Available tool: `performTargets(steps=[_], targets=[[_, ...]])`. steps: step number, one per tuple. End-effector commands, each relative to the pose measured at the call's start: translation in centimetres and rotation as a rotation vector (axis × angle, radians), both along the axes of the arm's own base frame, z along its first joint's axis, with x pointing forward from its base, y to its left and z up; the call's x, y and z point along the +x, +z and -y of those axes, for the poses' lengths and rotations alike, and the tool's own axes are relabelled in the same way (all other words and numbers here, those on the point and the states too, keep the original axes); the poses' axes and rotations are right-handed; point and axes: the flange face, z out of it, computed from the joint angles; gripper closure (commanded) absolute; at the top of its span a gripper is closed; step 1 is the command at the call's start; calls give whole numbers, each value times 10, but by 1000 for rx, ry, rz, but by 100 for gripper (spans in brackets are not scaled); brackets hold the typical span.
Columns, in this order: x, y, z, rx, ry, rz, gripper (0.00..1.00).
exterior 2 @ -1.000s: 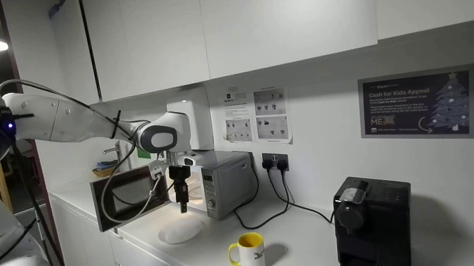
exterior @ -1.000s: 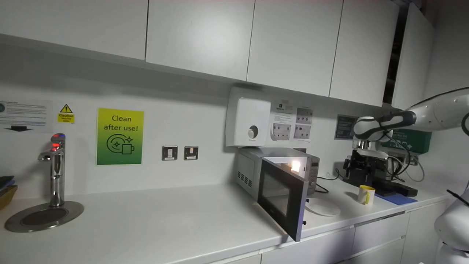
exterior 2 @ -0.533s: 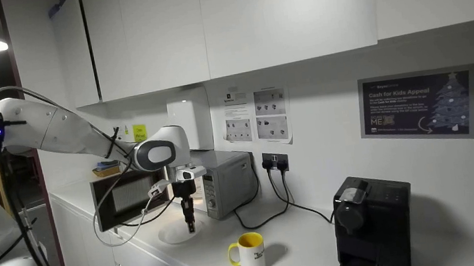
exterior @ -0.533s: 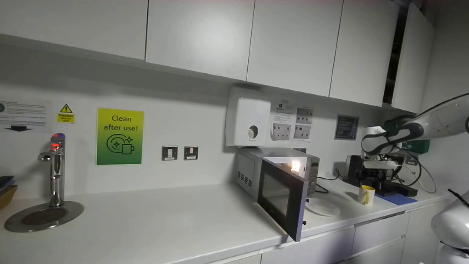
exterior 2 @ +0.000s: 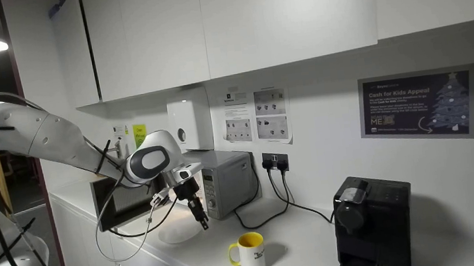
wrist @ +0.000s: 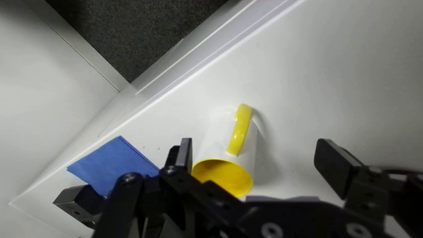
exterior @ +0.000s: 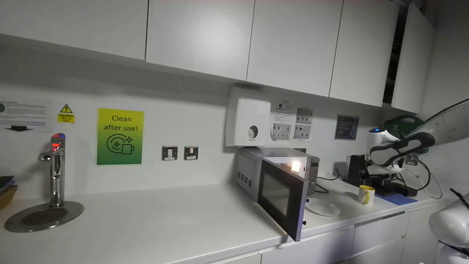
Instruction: Move the mug to the microwave
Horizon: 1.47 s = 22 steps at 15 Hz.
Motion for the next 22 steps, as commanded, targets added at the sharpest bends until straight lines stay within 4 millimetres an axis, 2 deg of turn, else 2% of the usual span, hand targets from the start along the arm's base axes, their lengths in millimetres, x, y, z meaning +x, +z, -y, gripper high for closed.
performTargets(steps=[1, 4, 9, 14, 22], targets=[[0, 2, -1, -1, 2, 2, 0], [-1, 3, -2, -3, 3, 5, 0], [-6, -10, -1, -61, -223, 129, 0], [-8, -44, 5, -120, -330, 121, 0], [4, -87, 36, -68, -336, 175, 0]])
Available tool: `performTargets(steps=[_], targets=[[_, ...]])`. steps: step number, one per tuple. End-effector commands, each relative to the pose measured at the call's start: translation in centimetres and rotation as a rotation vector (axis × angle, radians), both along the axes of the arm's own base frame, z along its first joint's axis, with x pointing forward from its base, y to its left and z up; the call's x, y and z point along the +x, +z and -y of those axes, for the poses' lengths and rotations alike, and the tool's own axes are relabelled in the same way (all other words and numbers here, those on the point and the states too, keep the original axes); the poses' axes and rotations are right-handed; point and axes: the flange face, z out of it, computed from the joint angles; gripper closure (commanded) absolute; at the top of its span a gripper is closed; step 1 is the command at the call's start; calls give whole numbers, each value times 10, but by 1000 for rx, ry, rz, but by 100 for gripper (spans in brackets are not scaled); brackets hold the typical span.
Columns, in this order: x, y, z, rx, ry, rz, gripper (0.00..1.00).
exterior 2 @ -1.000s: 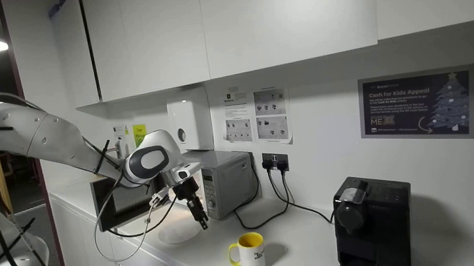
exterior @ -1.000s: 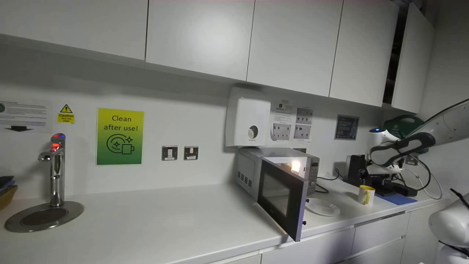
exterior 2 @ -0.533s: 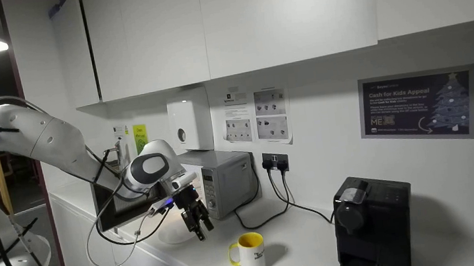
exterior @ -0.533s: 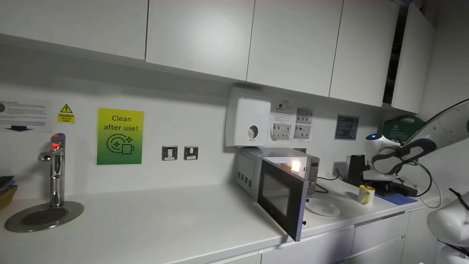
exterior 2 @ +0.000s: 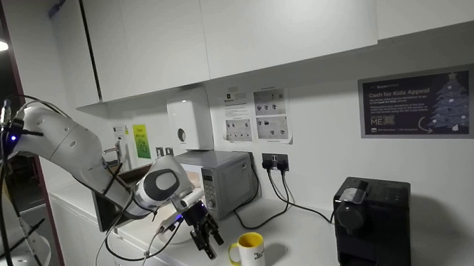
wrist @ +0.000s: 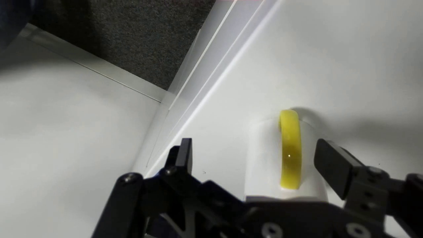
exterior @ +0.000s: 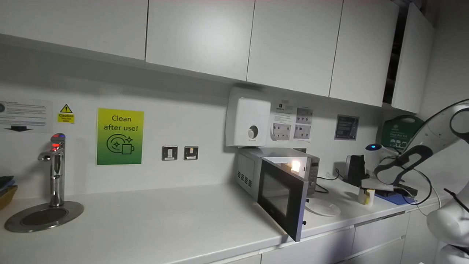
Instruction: Move the mug to the microwave
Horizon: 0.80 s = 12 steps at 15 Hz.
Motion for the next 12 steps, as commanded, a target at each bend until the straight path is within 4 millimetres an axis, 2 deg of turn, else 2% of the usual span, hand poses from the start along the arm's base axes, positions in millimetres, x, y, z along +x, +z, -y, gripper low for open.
performTargets(steps=[1, 6, 12], targets=[[7, -12, 17, 23, 16, 40, 0], [12, -21, 31, 32, 47, 82, 0], [21, -19, 42, 48, 99, 124, 0]])
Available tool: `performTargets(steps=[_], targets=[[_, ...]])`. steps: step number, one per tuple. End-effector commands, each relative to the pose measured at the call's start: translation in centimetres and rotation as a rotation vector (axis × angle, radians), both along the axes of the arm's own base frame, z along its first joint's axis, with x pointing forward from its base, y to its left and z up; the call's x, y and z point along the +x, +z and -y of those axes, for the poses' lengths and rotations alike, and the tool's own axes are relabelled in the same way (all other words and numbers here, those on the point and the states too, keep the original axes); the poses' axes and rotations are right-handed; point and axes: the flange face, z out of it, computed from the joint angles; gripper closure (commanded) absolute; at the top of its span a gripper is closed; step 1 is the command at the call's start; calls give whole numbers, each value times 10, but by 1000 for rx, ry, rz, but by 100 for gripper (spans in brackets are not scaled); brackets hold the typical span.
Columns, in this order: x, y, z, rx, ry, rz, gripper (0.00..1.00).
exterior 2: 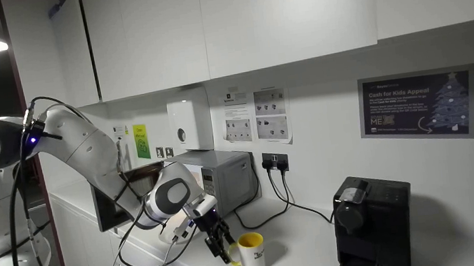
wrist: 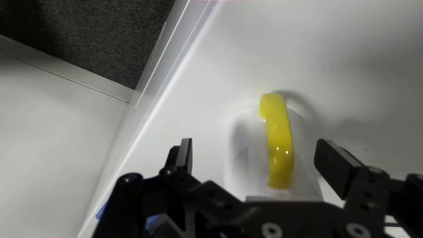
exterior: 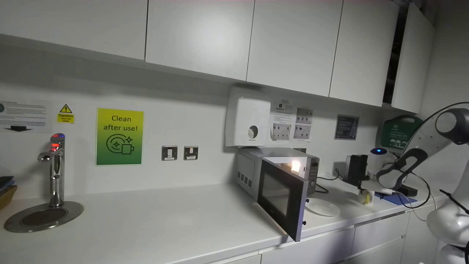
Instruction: Move the mug to the microwave
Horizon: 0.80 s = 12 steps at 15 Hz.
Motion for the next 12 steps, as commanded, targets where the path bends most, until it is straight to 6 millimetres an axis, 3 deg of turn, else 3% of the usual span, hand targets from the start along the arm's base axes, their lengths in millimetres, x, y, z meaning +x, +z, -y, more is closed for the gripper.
performTargets(steps=[1, 5, 12], targets=[[7, 0, 9, 6, 70, 12, 0], [8, -3, 9, 44, 128, -1, 0], [15, 12, 17, 78, 167, 14, 0]])
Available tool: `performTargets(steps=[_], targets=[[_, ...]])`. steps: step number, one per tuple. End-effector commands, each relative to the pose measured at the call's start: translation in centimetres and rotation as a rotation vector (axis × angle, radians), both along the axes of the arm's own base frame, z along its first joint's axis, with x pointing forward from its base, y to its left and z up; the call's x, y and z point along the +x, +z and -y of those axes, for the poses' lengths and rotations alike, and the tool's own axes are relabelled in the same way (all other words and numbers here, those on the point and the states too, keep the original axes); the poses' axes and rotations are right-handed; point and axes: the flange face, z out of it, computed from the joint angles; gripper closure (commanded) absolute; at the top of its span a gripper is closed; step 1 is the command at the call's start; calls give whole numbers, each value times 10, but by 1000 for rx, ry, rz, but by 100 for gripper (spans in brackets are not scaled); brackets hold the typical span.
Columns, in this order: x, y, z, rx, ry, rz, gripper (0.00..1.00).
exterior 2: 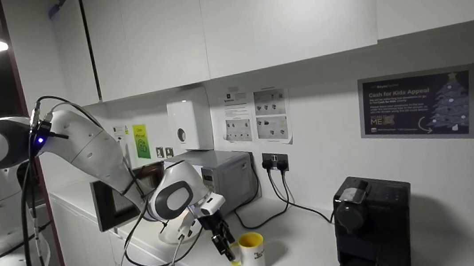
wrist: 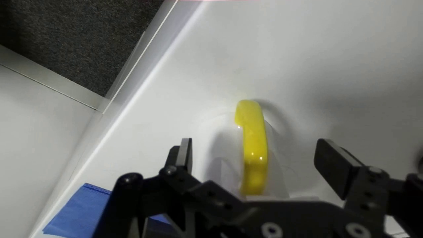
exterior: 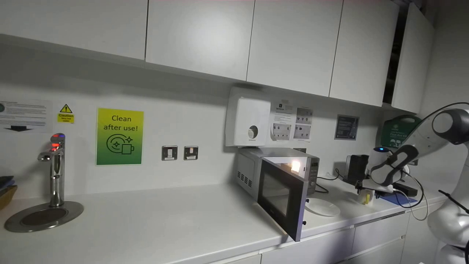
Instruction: Move the mug to the microwave
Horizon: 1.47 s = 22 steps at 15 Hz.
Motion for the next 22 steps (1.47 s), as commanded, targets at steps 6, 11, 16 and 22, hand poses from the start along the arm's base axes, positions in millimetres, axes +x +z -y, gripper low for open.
performTargets(steps=[6, 11, 16, 22], targets=[[10, 18, 16, -3, -5, 58, 26], [10, 18, 16, -7, -4, 57, 63], [9, 21, 16, -17, -4, 54, 99], [5, 28, 6, -40, 22, 37, 96]])
